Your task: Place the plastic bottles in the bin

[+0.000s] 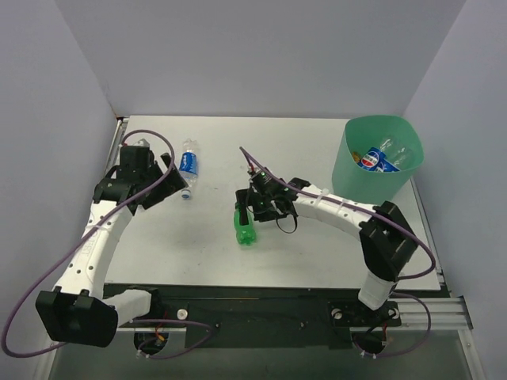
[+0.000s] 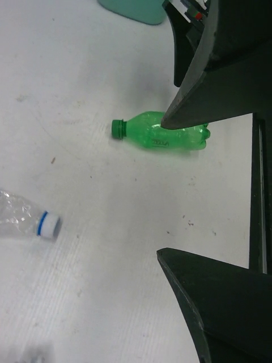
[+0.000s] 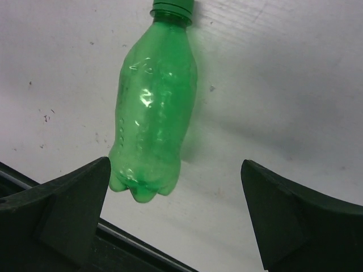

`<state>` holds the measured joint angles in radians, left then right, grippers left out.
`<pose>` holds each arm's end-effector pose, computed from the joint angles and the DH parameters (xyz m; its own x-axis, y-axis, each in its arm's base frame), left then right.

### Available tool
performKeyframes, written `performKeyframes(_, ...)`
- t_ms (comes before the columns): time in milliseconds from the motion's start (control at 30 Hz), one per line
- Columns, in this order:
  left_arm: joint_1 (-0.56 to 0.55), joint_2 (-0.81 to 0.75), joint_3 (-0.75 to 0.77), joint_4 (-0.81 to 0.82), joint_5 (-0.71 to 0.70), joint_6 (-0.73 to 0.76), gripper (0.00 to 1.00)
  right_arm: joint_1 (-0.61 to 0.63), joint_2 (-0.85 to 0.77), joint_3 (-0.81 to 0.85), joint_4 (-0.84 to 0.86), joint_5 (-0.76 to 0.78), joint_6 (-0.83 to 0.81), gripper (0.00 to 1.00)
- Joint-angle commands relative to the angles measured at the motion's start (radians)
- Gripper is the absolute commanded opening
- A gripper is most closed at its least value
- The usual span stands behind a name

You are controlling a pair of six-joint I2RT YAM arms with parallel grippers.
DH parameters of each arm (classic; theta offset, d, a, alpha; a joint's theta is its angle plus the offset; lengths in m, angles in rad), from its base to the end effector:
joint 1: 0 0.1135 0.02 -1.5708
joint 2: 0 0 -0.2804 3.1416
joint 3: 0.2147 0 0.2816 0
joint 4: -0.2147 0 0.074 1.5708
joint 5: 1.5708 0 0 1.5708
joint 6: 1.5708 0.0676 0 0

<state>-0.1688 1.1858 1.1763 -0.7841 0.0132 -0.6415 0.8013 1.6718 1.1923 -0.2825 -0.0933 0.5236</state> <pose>0.2854 -0.0495 0.3298 -0.6690 -0.4929 -0.5562 -0.2786 0.8602 -0.4272 0.2893 0.3077 0.2212 -0.7970 -0.1073 -0.5944 -0.4198 0.8060 0.4174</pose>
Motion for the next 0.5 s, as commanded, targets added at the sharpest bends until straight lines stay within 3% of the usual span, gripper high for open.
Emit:
performKeyframes(0,0.07,-0.049,-0.056,-0.075,0.047,0.055,0.97,0.016,0.106,0.09,0.035,-0.063,0.007,0.93)
performKeyframes(100,0.092,-0.068,-0.086,-0.076,0.057,0.051,0.97,0.022,0.19,0.127,0.052,-0.088,0.015,0.9)
performKeyframes(167,0.101,-0.083,-0.11,-0.069,0.07,0.045,0.97,0.025,0.227,0.141,0.063,-0.112,0.018,0.82)
performKeyframes(233,0.107,-0.087,-0.125,-0.063,0.077,0.048,0.97,0.027,0.25,0.147,0.057,-0.128,0.021,0.7)
performKeyframes(333,0.112,-0.078,-0.13,-0.064,0.086,0.063,0.97,0.022,0.23,0.141,0.04,-0.093,0.003,0.39)
performKeyframes(400,0.118,-0.078,-0.132,-0.06,0.102,0.066,0.97,0.007,0.174,0.132,0.01,-0.018,-0.034,0.32)
performKeyframes(467,0.118,-0.083,-0.141,-0.044,0.117,0.062,0.97,-0.061,0.091,0.124,-0.027,0.016,-0.072,0.31)
